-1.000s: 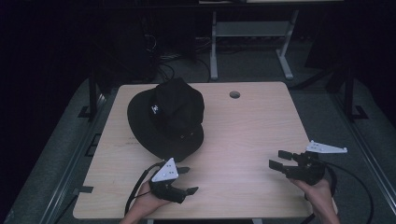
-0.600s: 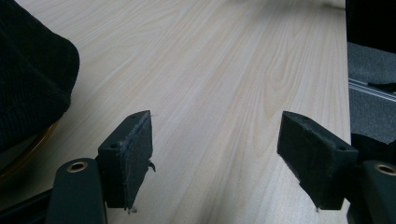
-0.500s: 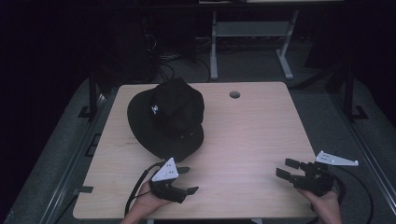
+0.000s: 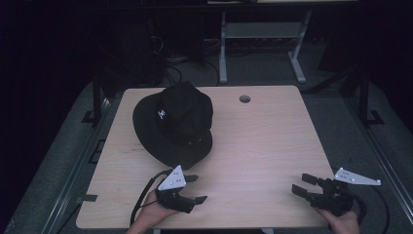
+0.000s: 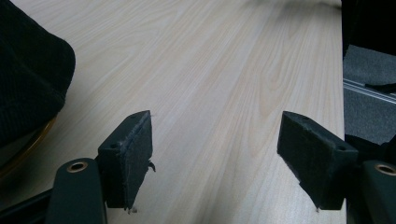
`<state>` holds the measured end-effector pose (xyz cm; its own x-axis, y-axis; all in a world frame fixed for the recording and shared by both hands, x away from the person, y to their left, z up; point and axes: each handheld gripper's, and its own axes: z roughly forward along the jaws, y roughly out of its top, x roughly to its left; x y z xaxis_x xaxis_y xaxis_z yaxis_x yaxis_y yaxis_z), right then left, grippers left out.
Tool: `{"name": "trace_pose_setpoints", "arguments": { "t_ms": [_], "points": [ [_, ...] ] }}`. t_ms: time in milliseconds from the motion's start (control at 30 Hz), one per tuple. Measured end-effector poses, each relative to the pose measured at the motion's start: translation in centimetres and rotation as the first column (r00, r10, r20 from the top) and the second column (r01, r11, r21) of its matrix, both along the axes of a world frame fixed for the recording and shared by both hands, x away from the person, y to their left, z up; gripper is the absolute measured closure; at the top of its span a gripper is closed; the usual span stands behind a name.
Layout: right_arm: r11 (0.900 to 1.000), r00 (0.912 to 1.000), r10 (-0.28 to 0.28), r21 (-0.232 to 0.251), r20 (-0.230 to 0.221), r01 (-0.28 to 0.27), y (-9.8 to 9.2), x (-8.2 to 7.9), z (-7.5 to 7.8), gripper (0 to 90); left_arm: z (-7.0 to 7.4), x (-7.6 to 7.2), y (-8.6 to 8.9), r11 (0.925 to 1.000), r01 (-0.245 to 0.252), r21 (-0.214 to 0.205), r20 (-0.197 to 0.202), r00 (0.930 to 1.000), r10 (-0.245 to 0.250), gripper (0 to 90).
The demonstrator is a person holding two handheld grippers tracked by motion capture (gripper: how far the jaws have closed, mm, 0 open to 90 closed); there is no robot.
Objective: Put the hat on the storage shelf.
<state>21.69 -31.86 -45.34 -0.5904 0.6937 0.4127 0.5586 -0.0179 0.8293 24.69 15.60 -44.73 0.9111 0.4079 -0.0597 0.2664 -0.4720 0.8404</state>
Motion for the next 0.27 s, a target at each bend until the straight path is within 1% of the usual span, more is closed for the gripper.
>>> {"name": "trace_pose_setpoints", "arguments": {
  "t_ms": [200, 267],
  "points": [
    [0.9997, 0.9997, -0.01, -0.02, 0.022, 0.011, 0.5, -1.2, -0.2, 20.6, 0.1, 0.0, 0.0, 1.0, -0.002, -0.001, 0.003, 1.0, 0.002, 26.2],
    [0.9997, 0.9991, -0.02, -0.015, 0.036, 0.021, 0.5, -1.6, -0.4, 19.8, 0.1, 0.0, 0.0, 1.0, -0.004, -0.004, -0.002, 1.0, 0.004, 26.2]
  ]
}}
